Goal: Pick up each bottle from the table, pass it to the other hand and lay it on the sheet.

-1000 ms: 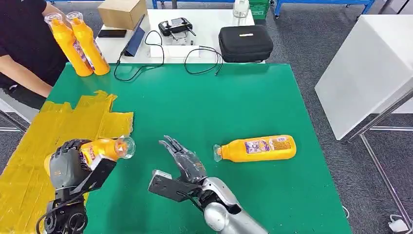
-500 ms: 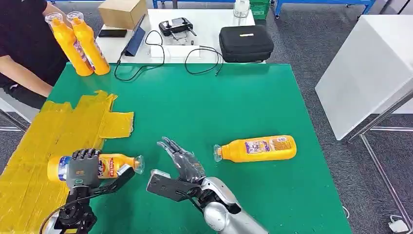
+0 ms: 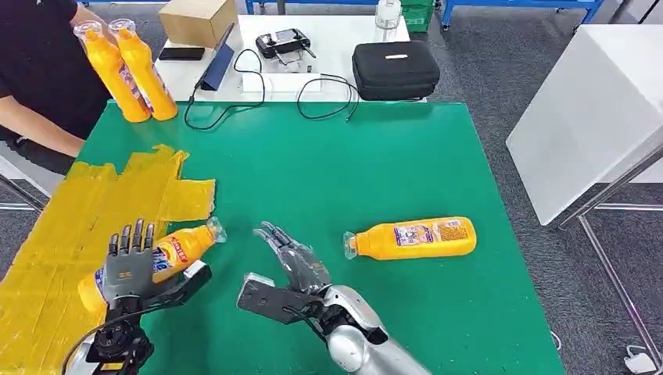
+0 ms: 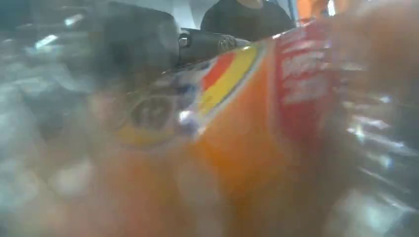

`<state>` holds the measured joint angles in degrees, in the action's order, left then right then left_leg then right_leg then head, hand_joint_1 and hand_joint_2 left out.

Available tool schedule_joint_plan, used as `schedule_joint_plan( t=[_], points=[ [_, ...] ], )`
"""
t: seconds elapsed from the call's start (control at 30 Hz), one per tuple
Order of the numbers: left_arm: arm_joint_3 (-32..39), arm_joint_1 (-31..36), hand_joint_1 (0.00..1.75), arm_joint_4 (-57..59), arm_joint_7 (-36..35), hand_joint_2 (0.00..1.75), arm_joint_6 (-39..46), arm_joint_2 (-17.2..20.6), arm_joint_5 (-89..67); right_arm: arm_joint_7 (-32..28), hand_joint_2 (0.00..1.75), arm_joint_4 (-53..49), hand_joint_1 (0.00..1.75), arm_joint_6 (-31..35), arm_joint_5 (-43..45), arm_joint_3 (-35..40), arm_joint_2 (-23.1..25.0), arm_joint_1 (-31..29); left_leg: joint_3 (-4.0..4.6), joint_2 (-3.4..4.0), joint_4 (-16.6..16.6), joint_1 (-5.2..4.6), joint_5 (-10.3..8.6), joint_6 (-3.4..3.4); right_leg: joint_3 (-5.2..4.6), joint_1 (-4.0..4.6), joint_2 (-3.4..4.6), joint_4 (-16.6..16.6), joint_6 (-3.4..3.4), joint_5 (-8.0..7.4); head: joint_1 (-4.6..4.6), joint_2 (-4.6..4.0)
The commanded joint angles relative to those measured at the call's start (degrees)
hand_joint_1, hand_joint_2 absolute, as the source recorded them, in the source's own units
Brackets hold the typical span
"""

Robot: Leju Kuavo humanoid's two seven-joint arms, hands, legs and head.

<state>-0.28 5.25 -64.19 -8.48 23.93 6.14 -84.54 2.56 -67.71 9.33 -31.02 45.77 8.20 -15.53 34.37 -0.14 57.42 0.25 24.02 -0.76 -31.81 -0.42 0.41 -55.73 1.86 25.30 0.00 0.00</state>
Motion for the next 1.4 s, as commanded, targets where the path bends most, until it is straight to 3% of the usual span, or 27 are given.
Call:
schedule_joint_plan(
  t=[0.03,0.3,0.4,0.57,0.63,0.7,0.83,0.87,0.9,0.97,1.07,1.13,1.2,1.4],
  points=[
    [-1.43,0.73,0.0,2.76,-0.44,0.0,-0.93,0.4,-0.93,0.42,0.0,0.37,0.0,-0.09,0.1,0.47,-1.77,-0.45,-0.09,-0.02,-0.02,0.02,0.03,0.02,0.1,0.02,-0.06,0.04,-0.02,0.03,0.02,0.0],
    [-0.77,-1.33,0.0,-5.0,1.13,0.0,4.89,-0.87,0.26,0.42,0.0,-0.69,0.0,0.48,-0.44,-1.01,-2.4,0.65,-0.07,-0.06,0.04,0.07,0.06,0.02,0.12,0.07,-0.11,0.03,-0.02,0.05,0.02,0.0],
    [0.77,-2.47,0.0,-8.15,6.32,0.0,13.71,-3.07,8.79,0.08,0.0,-0.4,0.0,1.29,-0.75,-0.99,-2.37,0.69,-0.04,-0.07,0.01,0.03,0.03,0.0,0.07,0.03,-0.11,0.03,-0.01,0.03,0.02,0.0],
    [1.32,-3.01,0.0,-9.51,6.87,0.0,14.64,-3.52,9.74,0.09,0.0,-0.41,0.0,1.43,-0.74,-0.95,-2.43,0.73,-0.1,-0.05,0.02,0.03,0.07,0.01,0.14,0.04,-0.1,0.04,-0.01,0.06,0.02,0.0],
    [7.93,-3.87,0.0,-15.7,16.52,0.0,16.07,-8.61,17.42,-0.4,0.0,-0.74,0.0,2.83,-1.08,-1.42,-2.59,1.05,-0.01,-0.02,0.02,0.02,0.03,0.0,0.03,0.03,-0.05,0.02,-0.01,0.02,0.0,0.0],
    [16.68,-3.58,0.0,-21.3,33.39,0.0,16.07,-16.92,32.29,-1.65,0.0,-3.63,0.0,5.4,-2.12,-3.1,-3.79,3.0,0.05,-0.09,0.1,0.08,0.06,0.0,0.03,0.09,-0.13,0.01,0.0,0.04,0.0,0.0],
    [10.66,-6.08,0.0,-27.26,32.87,0.0,14.9,-14.96,48.19,-2.45,0.0,-11.47,0.0,7.14,-4.71,-7.84,-6.2,8.51,0.03,-0.21,0.06,0.01,0.04,-0.03,0.06,0.01,-0.22,0.04,0.02,0.05,0.02,0.0],
    [9.45,-7.41,0.0,-30.05,32.9,0.0,9.11,-14.82,57.56,-2.7,0.0,-15.91,0.0,7.75,-6.76,-10.67,-7.39,12.09,-0.02,-0.23,0.09,0.03,0.1,-0.04,0.15,0.03,-0.25,0.04,0.03,0.1,0.04,0.0],
    [9.07,-8.35,0.0,-31.63,32.64,0.0,5.36,-15.07,62.19,-2.44,1.75,-19.23,0.0,7.61,-8.65,-12.39,-8.72,14.62,0.02,-0.18,0.07,0.03,0.08,-0.02,0.09,0.04,-0.21,0.05,0.01,0.08,0.02,0.0],
    [8.64,-11.53,0.0,-34.39,29.73,0.0,-9.16,-14.88,80.07,-0.17,1.75,-25.0,0.0,4.55,-10.49,-15.46,-12.59,19.84,-0.05,-0.31,0.09,-0.01,0.15,-0.03,0.18,0.01,-0.36,0.05,0.01,0.16,-0.02,0.0],
    [9.35,-12.56,0.0,-34.11,30.6,0.0,-10.05,-14.88,80.89,-0.99,1.75,-26.33,0.0,4.14,-10.21,-16.73,-13.77,21.67,-0.02,-0.32,0.02,-0.05,0.09,-0.04,0.11,-0.04,-0.32,0.1,0.04,0.11,-0.02,0.0],
    [8.97,-13.21,0.0,-33.19,26.19,0.0,-22.75,-13.68,94.75,-0.31,1.75,-25.32,0.0,4.42,-11.84,-17.23,-14.77,21.2,0.08,-0.15,0.06,-0.03,0.11,-0.03,0.03,-0.01,-0.17,0.07,0.03,0.07,0.0,0.0],
    [8.97,-14.91,0.0,-33.05,25.84,0.0,-27.45,-14.23,98.68,1.22,1.75,-24.42,0.0,5.62,-14.36,-20.09,-17.08,21.49,0.1,-0.01,0.0,-0.06,0.1,-0.03,-0.06,-0.04,-0.05,0.08,0.03,0.03,0.0,0.0],
    [8.52,-16.13,0.0,-32.85,25.05,0.0,-29.13,-15.29,98.06,5.7,1.75,-22.73,0.0,5.59,-23.99,-30.03,-22.25,23.86,0.0,-0.23,0.02,-0.07,0.09,-0.07,0.08,-0.03,-0.29,0.13,0.05,0.08,-0.02,0.0]
  ],
)
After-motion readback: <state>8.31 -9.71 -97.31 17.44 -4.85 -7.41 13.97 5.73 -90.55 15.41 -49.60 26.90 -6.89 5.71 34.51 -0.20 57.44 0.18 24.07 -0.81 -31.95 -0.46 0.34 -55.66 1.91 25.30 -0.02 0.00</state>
